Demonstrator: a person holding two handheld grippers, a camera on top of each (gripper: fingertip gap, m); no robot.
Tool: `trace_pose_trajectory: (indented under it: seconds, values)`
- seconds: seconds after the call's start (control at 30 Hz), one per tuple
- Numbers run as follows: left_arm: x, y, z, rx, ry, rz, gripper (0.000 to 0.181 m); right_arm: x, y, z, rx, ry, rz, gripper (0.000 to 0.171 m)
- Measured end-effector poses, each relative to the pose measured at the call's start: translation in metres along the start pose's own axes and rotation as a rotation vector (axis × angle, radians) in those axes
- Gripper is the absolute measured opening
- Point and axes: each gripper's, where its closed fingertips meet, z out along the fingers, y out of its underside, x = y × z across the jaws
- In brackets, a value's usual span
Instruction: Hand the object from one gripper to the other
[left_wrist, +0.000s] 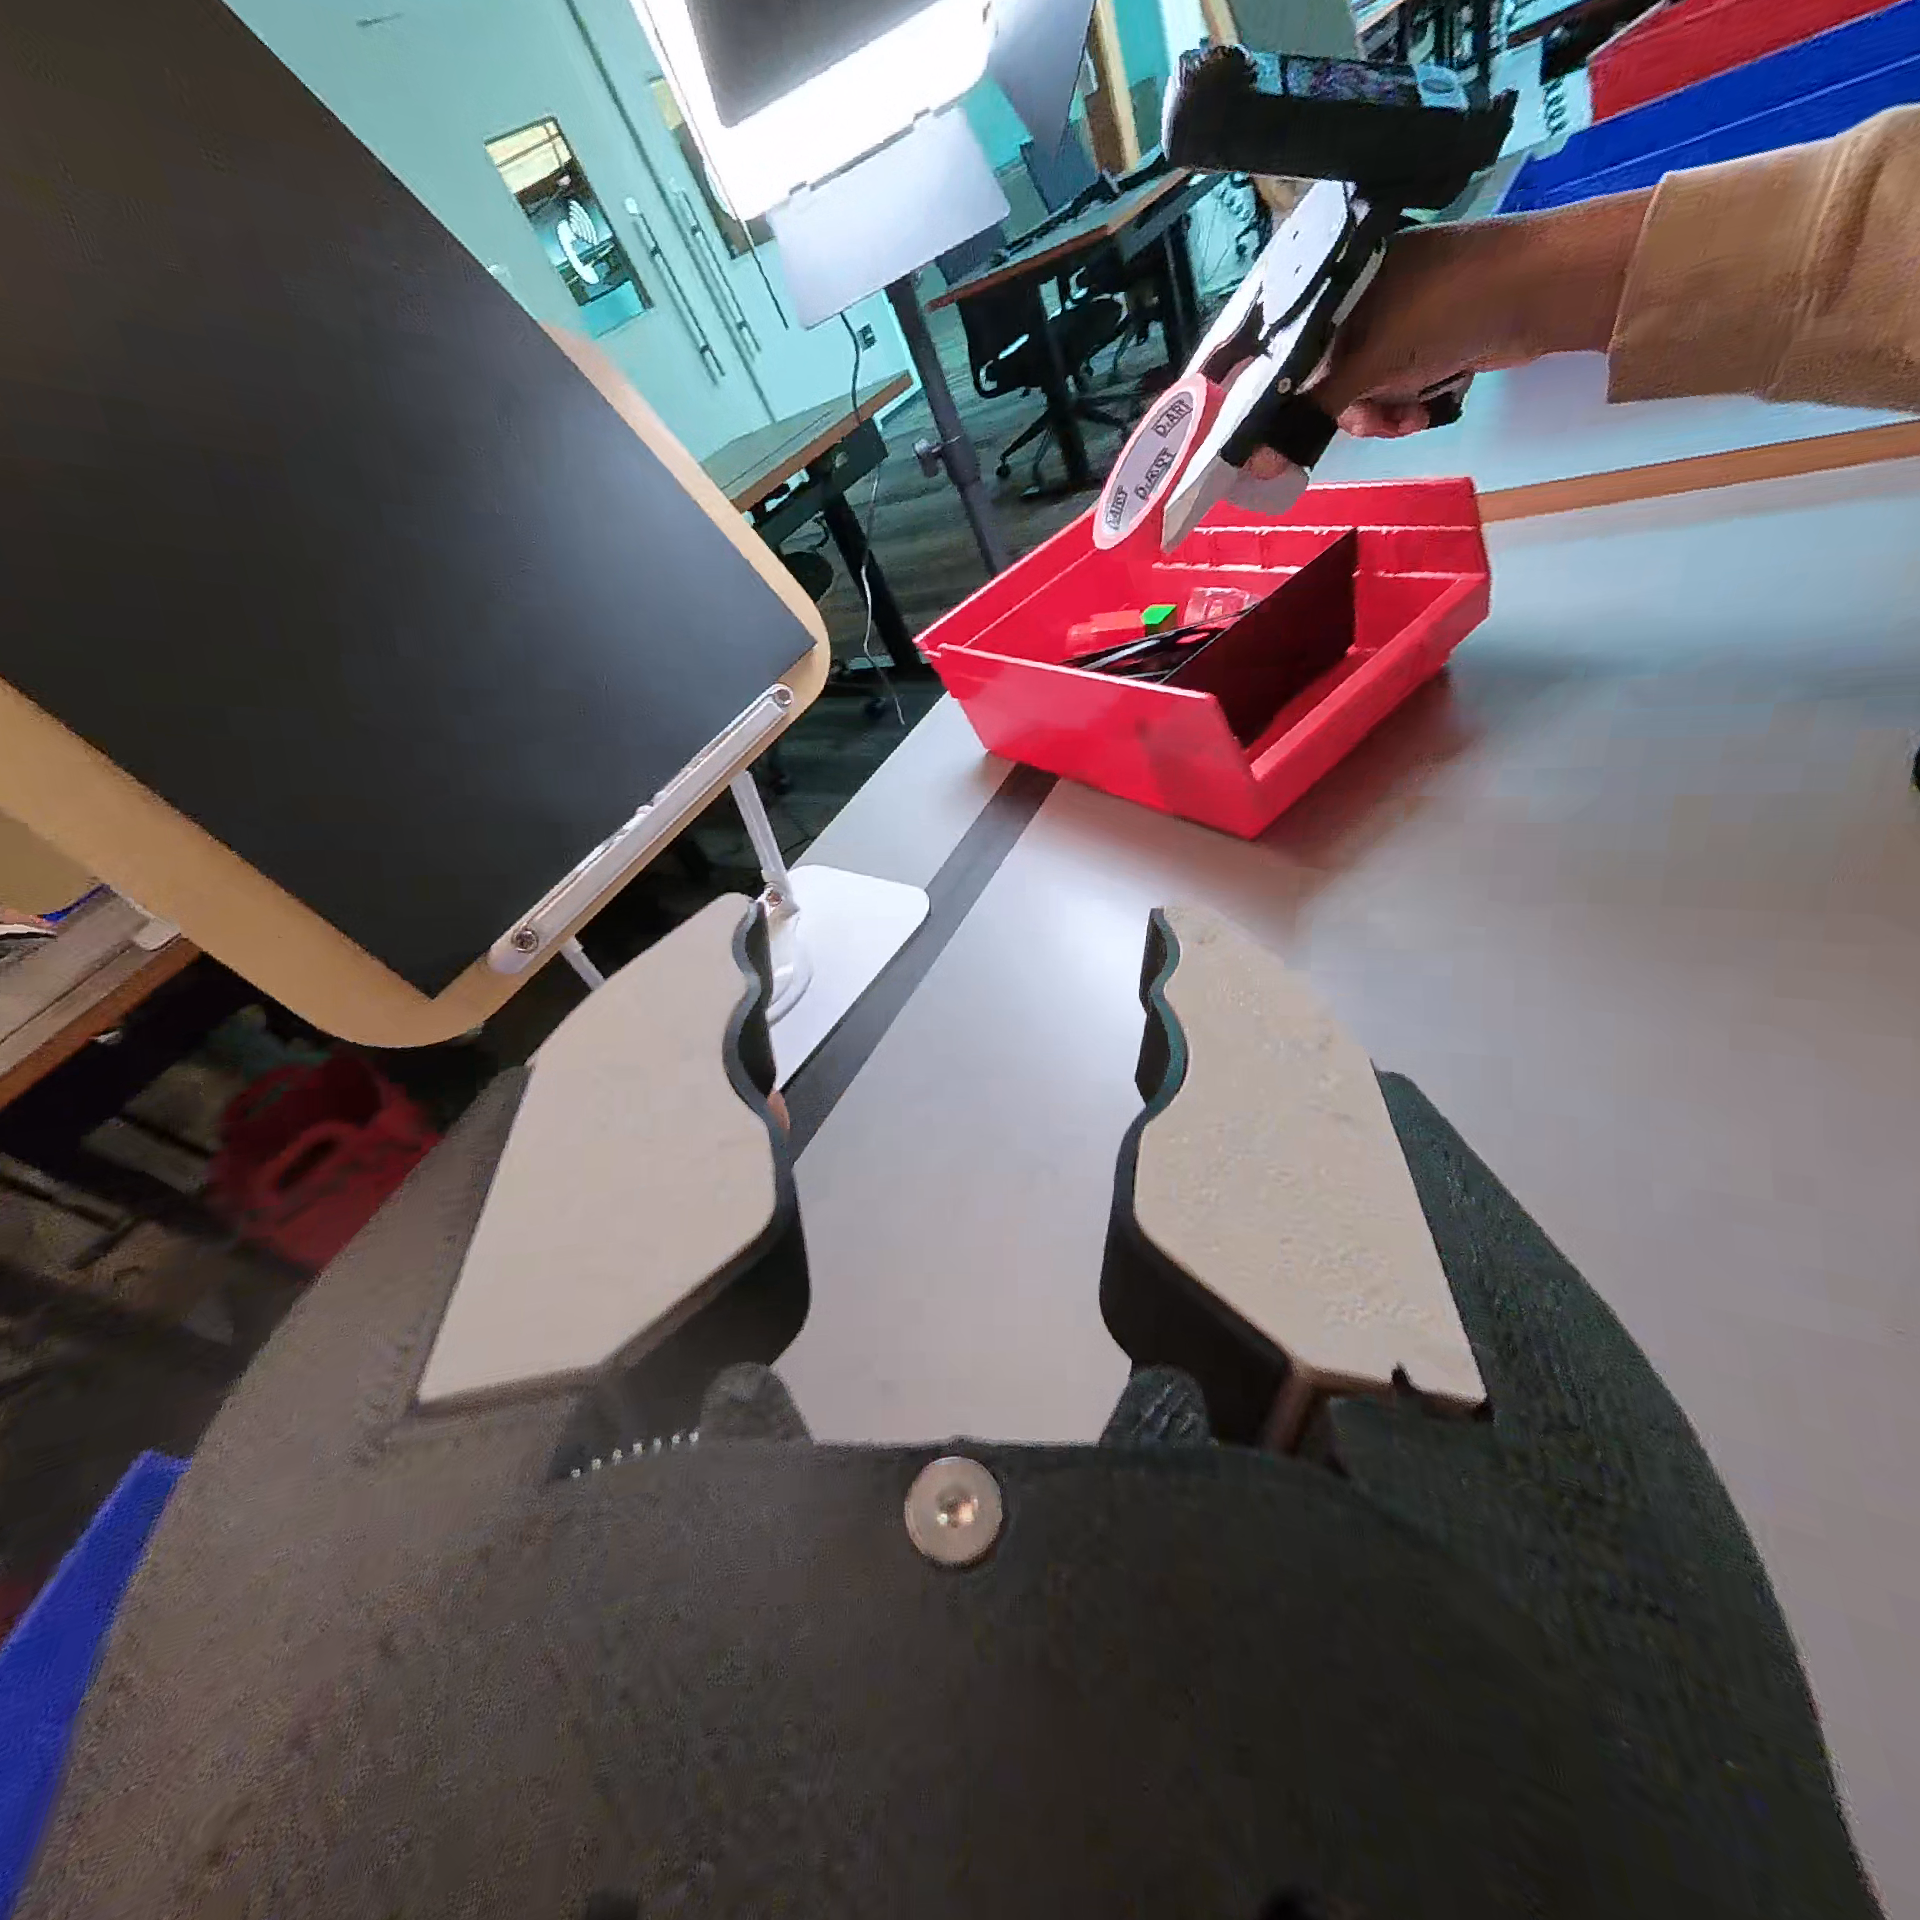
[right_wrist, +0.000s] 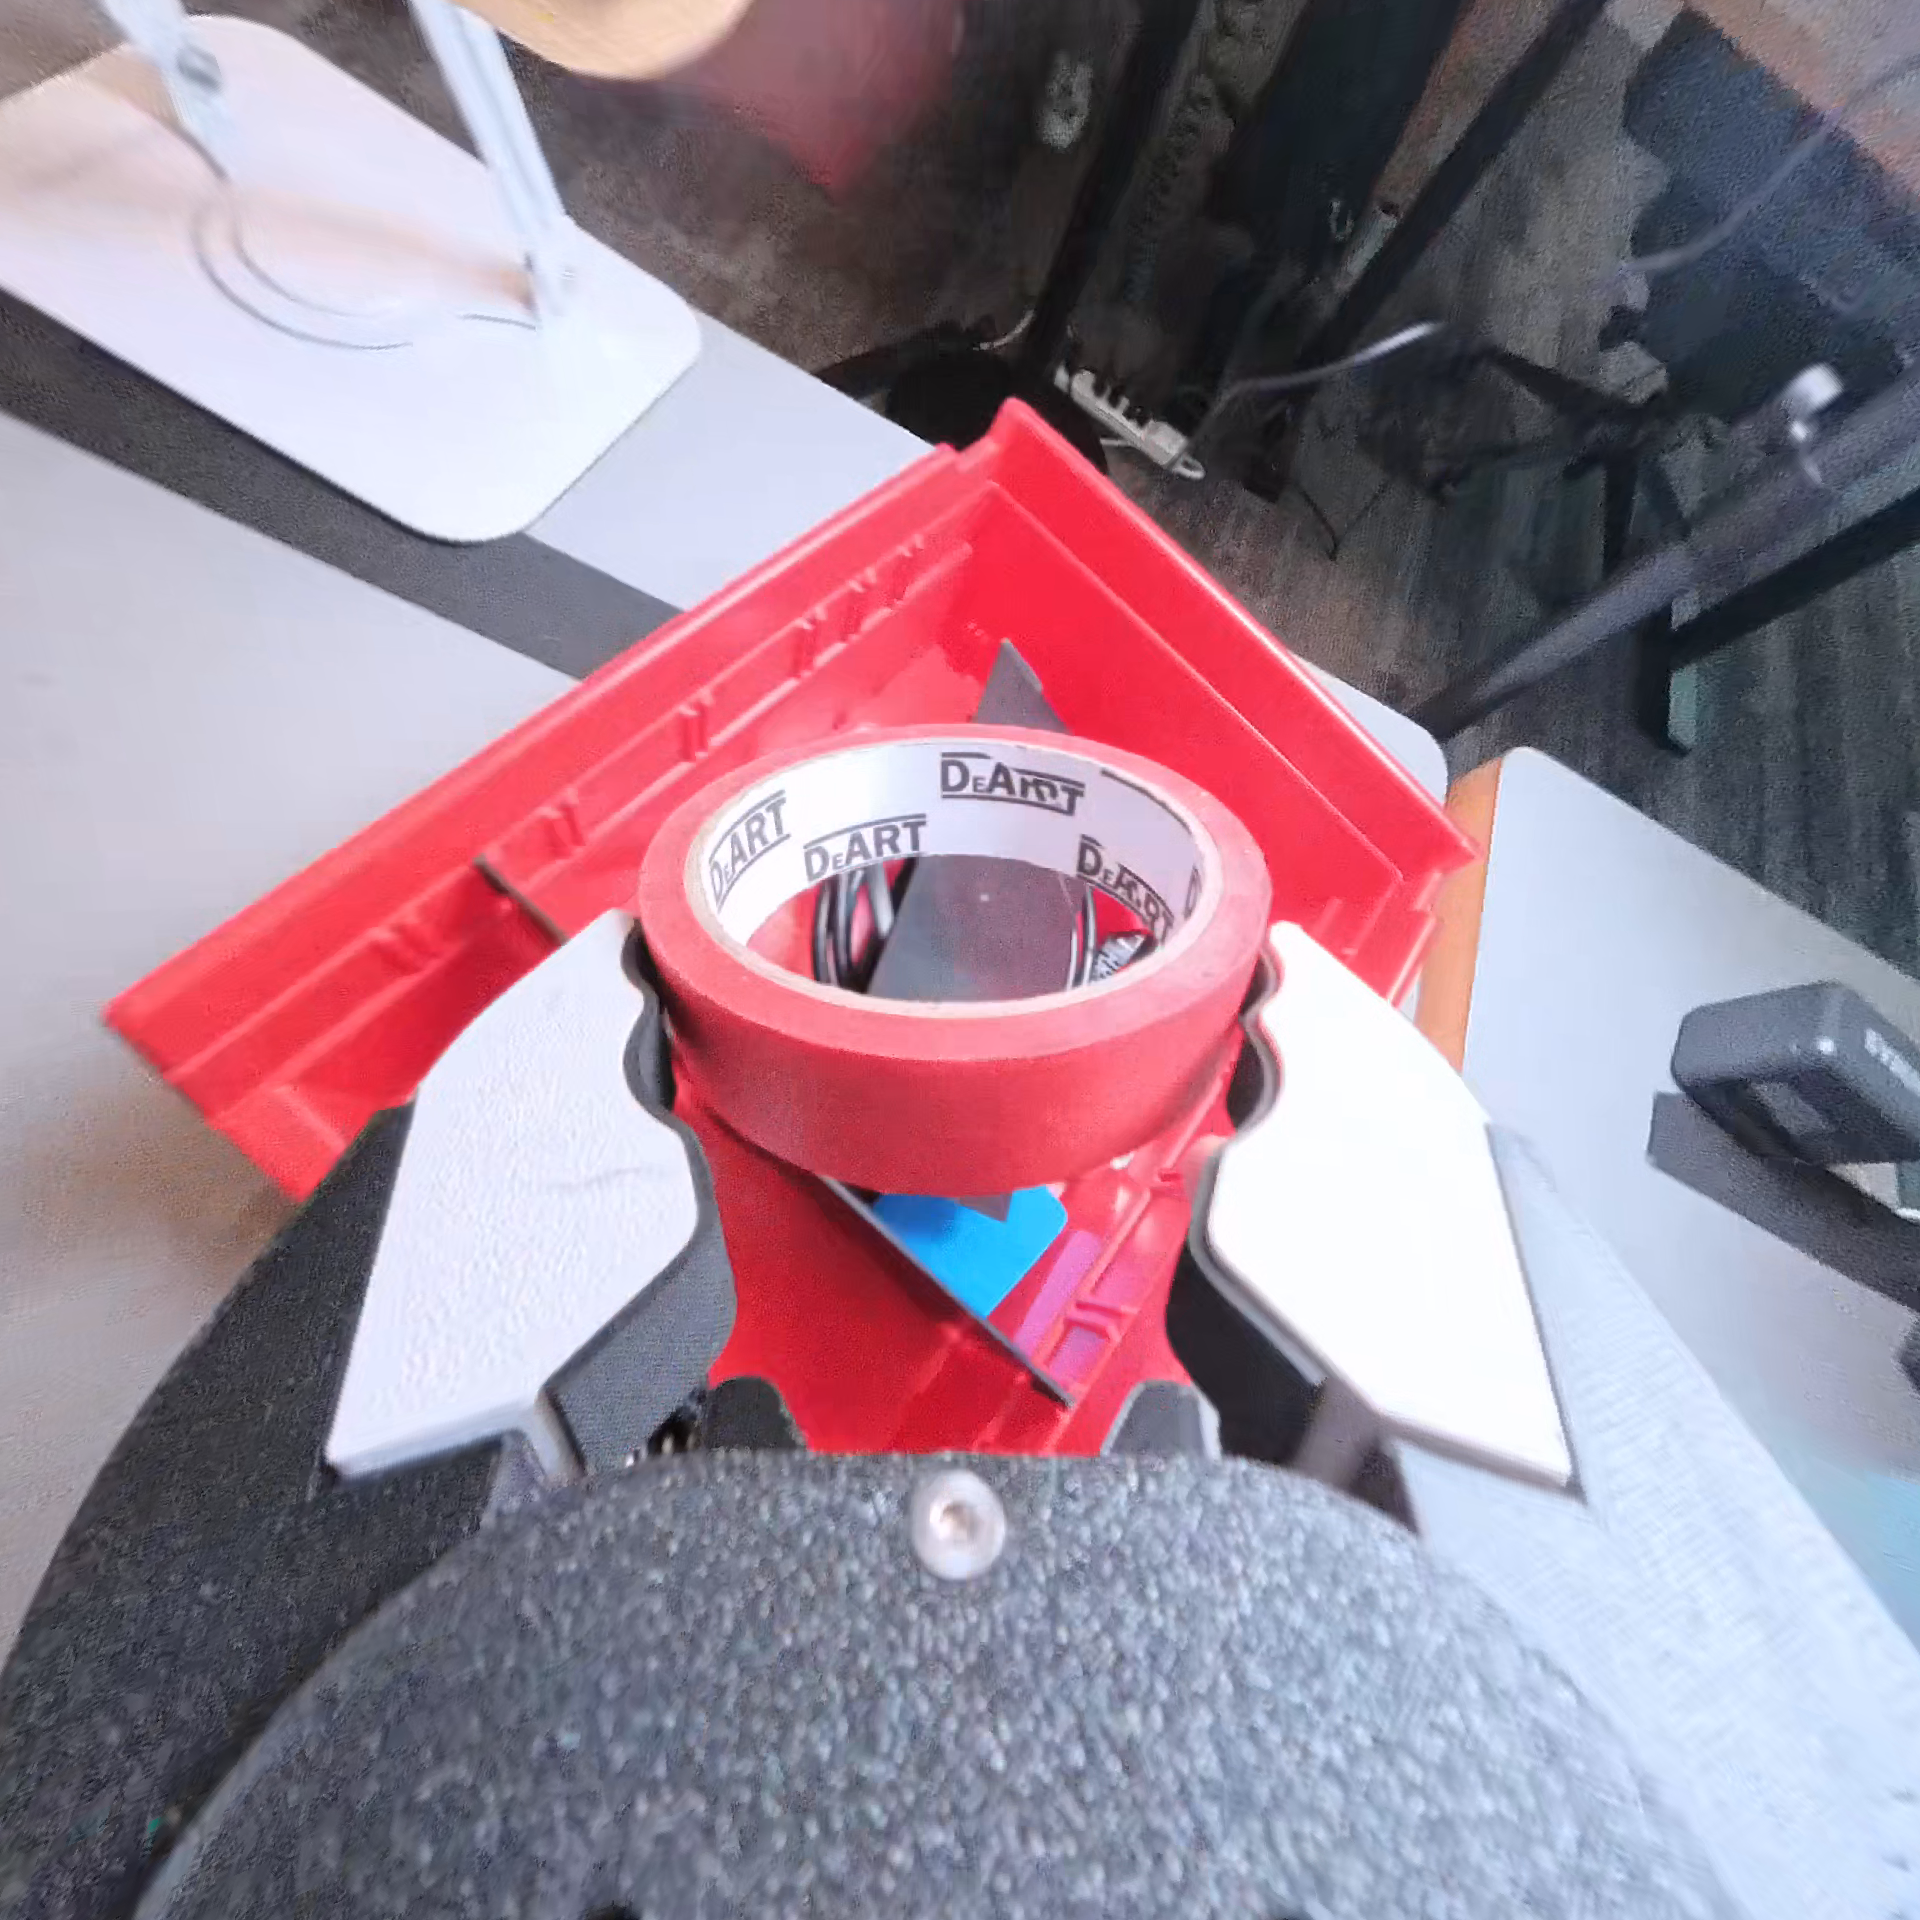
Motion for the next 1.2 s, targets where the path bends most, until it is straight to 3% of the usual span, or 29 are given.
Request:
trace_pose_trajectory:
  seconds: [0.07,0.17,0.37,0.57,0.63,0.67,0.77,0.93,1.1,1.2]
  values:
    - [0.0,0.002,0.002,-0.011,-0.014,0.009,0.067,0.018,0.003,0.015,0.02,0.001,0.096,0.106]
    - [-0.004,0.004,0.002,-0.014,-0.034,0.017,0.065,0.031,-0.029,0.0,0.21,0.009,0.186,0.109]
    - [-0.024,0.007,-0.005,-0.005,-0.098,-0.042,0.055,-0.018,-0.058,-0.063,0.482,-0.103,0.138,0.093]
    - [-0.073,0.006,-0.038,0.054,-0.282,-0.165,0.018,-0.12,-0.026,-0.118,0.665,-0.327,0.095,0.038]
    - [-0.097,0.011,-0.055,0.066,-0.381,-0.198,0.0,-0.147,-0.01,-0.125,0.696,-0.349,0.096,0.0]
    - [-0.109,0.014,-0.064,0.058,-0.423,-0.21,0.0,-0.162,-0.003,-0.127,0.718,-0.38,0.093,0.0]
    - [-0.143,0.04,-0.084,-0.068,-0.517,-0.22,0.0,-0.195,0.011,-0.124,0.757,-0.454,0.122,0.0]
    - [-0.19,0.116,-0.11,-0.467,-0.57,-0.25,0.003,-0.232,0.023,-0.105,0.762,-0.519,0.03,0.0]
    - [-0.209,0.199,-0.124,-0.843,-0.509,-0.315,0.021,-0.267,0.035,-0.103,0.722,-0.657,0.053,0.0]
    - [-0.206,0.225,-0.104,-0.877,-0.391,-0.427,0.03,-0.276,0.038,-0.101,0.704,-0.674,0.052,0.0]
